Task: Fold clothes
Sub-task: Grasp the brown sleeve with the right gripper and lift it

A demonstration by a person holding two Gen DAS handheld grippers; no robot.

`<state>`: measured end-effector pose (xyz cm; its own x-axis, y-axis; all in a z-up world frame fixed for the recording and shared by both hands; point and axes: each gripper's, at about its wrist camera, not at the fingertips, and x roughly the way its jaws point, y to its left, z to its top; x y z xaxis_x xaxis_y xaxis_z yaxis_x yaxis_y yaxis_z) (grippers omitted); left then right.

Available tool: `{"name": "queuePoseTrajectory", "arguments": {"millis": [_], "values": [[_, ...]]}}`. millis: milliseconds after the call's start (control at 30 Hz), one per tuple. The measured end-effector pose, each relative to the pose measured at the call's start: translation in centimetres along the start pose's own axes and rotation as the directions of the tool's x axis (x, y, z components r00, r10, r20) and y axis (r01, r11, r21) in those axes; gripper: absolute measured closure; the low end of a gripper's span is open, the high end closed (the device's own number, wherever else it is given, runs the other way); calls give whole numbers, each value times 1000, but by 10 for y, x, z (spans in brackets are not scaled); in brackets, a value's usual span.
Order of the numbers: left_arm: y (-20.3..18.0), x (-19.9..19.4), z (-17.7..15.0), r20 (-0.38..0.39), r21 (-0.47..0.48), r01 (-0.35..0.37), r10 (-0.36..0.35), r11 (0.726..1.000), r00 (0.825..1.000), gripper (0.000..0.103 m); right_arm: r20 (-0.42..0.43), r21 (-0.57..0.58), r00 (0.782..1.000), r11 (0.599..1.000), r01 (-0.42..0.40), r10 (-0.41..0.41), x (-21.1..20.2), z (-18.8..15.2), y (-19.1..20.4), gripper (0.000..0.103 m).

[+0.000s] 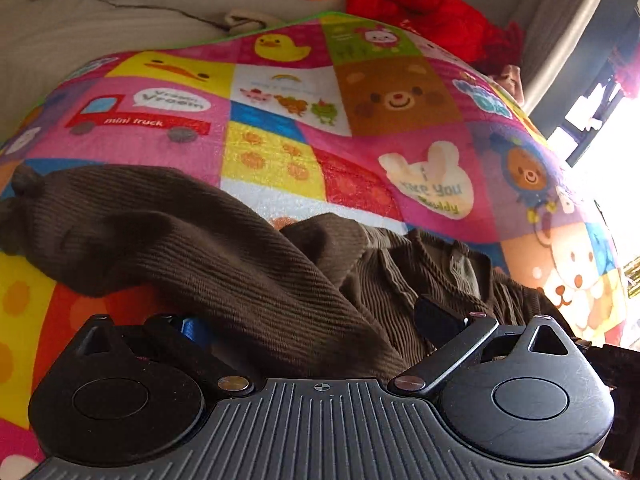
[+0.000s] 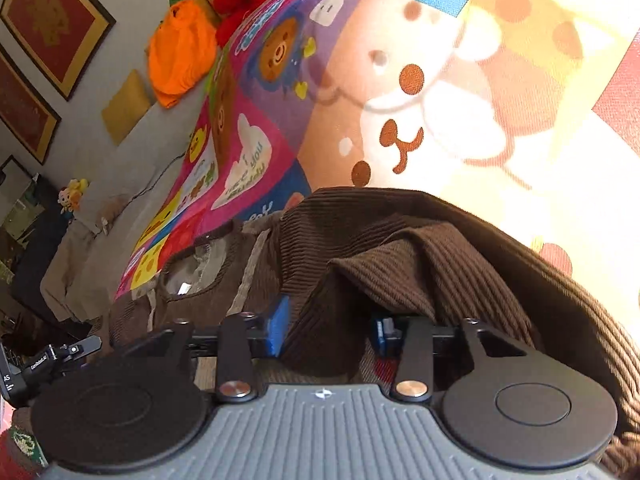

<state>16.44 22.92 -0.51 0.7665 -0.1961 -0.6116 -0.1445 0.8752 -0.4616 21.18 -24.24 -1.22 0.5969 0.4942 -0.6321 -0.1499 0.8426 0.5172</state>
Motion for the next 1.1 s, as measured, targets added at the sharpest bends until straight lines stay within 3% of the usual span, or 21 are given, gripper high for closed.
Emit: {"name": "queuePoseTrajectory", "arguments": {"millis": [100, 167, 267, 333, 433, 500, 567, 633, 700, 733, 867, 967, 1033, 1067, 1100], "values": [[-2, 13, 20, 52, 17, -11, 10, 1000, 999, 2, 72, -43, 997, 998, 45, -42, 13, 21, -2, 87], [-7, 17, 30, 114, 52, -58, 52, 997, 992, 2, 132, -110, 989, 990, 86, -71, 13, 33, 3, 87], [-5, 16, 35, 122, 31, -86, 82, 996, 989, 2, 169, -149, 980, 980, 129, -103, 0, 44, 6, 87], [-3, 6, 28, 116, 24, -65, 62, 998, 991, 2, 149, -128, 985, 986, 105, -86, -15, 39, 0, 84], [-3, -19, 10, 101, 30, 10, -13, 1000, 995, 2, 131, -77, 989, 993, 85, -75, -53, 20, -17, 65], [-6, -33, -2, 93, 41, 58, -61, 997, 994, 1, 115, 48, 992, 998, 49, -54, -79, 5, -37, 57], [-14, -47, -12, 105, 81, 90, -98, 993, 990, 1, 133, 157, 989, 987, 37, -58, -102, -7, -54, 57], [-23, -58, -18, 127, 124, 118, -133, 985, 983, 0, 185, 110, 970, 984, 141, -160, -120, -15, -52, 57], [-30, -66, -23, 139, 137, 164, -183, 977, 973, 0, 222, 19, 924, 949, 314, -310, -127, -22, -40, 57], [-32, -69, -25, 140, 135, 186, -204, 973, 969, 0, 224, 14, 911, 936, 352, -346, -129, -26, -38, 57], [-35, -63, -37, 96, 95, 271, -280, 958, 955, 0, 165, 138, 964, 973, 186, -208, -132, -38, -46, 57], [-41, -48, -46, 51, 77, 281, -285, 957, 957, 0, 119, 124, 972, 974, 188, -202, -99, -35, -44, 57], [-45, -44, -56, 20, 67, 315, -317, 947, 948, 0, 99, 77, 966, 970, 230, -237, -72, -26, -43, 67], [-48, -44, -61, 4, 72, 335, -336, 940, 942, 0, 101, 46, 963, 968, 246, -249, -64, -18, -40, 86], [-50, -44, -65, -11, 81, 349, -349, 934, 937, 0, 117, 10, 956, 963, 269, -268, -60, -7, -34, 94]]}}
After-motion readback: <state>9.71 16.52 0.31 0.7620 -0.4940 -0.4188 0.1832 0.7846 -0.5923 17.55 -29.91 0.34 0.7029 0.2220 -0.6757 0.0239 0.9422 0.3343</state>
